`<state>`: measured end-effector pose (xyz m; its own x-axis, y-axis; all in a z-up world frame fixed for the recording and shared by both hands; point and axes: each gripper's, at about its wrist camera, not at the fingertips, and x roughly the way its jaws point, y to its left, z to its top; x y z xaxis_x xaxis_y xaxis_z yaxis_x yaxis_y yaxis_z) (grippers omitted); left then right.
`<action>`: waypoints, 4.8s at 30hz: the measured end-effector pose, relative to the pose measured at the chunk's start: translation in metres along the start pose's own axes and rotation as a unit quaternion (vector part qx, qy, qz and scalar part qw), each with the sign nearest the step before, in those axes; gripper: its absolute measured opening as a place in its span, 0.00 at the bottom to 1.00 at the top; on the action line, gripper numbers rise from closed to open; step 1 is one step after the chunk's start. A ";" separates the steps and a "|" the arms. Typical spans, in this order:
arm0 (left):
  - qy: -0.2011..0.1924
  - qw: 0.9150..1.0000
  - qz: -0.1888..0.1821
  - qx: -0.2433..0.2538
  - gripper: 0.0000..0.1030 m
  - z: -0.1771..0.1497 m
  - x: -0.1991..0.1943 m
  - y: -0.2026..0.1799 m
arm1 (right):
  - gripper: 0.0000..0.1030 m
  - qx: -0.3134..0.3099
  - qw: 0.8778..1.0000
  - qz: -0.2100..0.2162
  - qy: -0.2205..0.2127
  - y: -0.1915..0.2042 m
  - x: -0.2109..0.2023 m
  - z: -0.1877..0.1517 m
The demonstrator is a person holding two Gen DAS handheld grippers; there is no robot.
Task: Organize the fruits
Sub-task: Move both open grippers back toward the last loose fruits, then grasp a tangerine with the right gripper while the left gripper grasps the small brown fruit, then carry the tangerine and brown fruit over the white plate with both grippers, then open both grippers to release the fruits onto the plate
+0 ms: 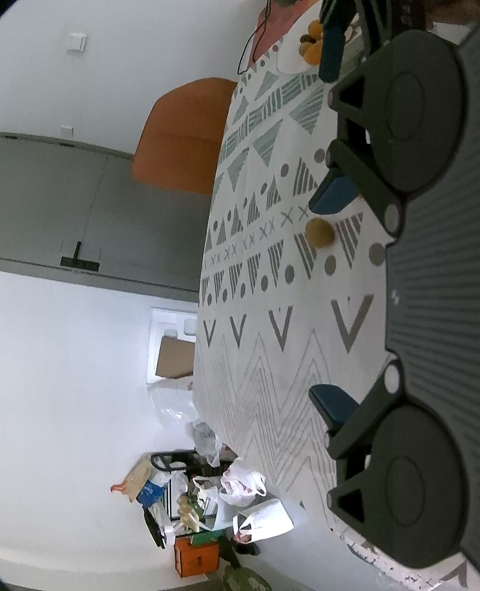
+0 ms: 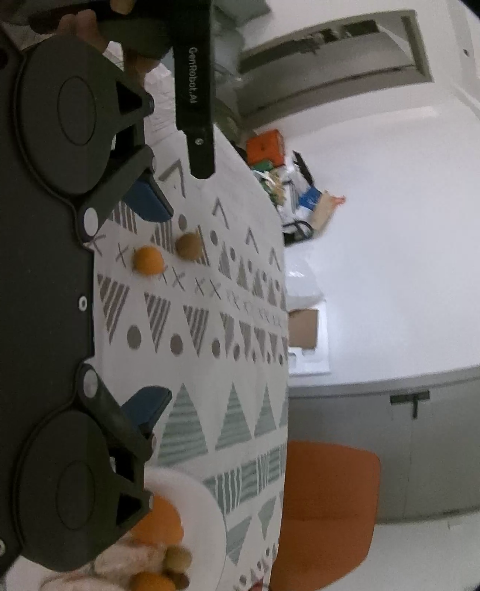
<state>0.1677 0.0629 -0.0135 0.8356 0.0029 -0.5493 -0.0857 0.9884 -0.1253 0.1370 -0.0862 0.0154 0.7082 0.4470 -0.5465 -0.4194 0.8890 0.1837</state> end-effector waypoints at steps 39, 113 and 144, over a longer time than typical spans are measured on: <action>0.043 0.997 -0.017 0.057 0.47 0.002 0.064 -0.051 | 0.18 0.065 0.998 -0.016 -0.020 -0.048 0.005 0.014; -0.004 0.976 -0.163 0.142 0.24 -0.013 0.001 -0.212 | 0.25 0.164 0.973 -0.130 -0.096 -0.160 -0.131 -0.049; 0.008 0.983 -0.136 0.120 0.70 -0.012 0.005 -0.205 | 0.25 0.165 0.975 -0.124 -0.079 -0.160 -0.120 -0.052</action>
<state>0.1832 -0.1414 -0.0003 0.8016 -0.2661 -0.5354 0.2713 0.9599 -0.0710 0.0893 -0.2872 0.0093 0.8540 0.1998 -0.4804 -0.0357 0.9436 0.3291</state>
